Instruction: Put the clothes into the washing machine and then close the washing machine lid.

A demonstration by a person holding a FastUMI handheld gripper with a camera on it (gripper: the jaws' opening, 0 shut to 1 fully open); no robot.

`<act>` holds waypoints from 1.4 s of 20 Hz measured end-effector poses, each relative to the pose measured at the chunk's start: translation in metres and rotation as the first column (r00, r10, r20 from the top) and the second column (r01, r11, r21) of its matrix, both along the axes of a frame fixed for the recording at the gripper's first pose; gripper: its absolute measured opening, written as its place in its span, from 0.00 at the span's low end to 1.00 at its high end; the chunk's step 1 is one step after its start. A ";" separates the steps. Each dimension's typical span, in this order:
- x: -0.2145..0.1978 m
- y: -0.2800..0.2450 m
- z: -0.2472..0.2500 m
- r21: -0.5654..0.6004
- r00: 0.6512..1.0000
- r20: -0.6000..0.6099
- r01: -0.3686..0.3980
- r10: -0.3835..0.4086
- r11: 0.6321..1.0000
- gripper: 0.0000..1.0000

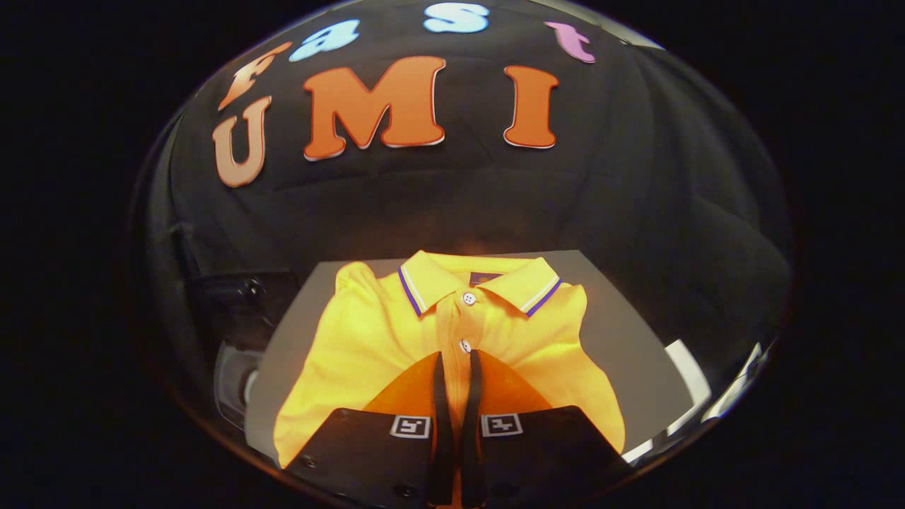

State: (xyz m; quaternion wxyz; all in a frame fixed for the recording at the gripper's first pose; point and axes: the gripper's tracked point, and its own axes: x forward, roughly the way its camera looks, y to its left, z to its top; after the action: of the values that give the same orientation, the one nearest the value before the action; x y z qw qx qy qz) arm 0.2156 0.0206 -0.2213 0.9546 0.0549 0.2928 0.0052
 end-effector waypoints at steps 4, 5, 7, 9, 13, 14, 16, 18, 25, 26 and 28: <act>0.004 0.047 0.054 0.142 0.984 0.179 -0.013 -0.013 0.990 0.12; 0.005 0.063 0.069 0.163 0.978 0.209 -0.031 -0.004 0.986 0.12; -0.007 0.095 0.107 0.193 0.963 0.271 -0.067 0.012 0.979 0.12; -0.025 0.129 0.141 0.211 0.940 0.338 -0.118 0.041 0.970 0.12; -0.037 0.206 0.177 0.191 0.910 0.394 -0.220 0.130 0.957 0.12; -0.039 0.229 0.180 0.191 0.905 0.397 -0.246 0.154 0.950 0.12; -0.039 0.272 0.178 0.210 0.901 0.387 -0.292 0.195 0.933 0.12; -0.037 0.310 0.166 0.226 0.900 0.370 -0.327 0.230 0.918 0.12; -0.002 0.414 0.078 0.254 0.900 0.271 -0.409 0.341 0.877 0.12; 0.002 0.425 0.060 0.259 0.903 0.246 -0.413 0.354 0.873 0.12; 0.011 0.439 0.021 0.267 0.913 0.186 -0.403 0.364 0.875 0.12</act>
State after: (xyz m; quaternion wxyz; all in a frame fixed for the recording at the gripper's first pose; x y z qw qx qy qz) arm 0.2263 0.4591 -0.2007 0.9320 0.1392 0.2309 0.2424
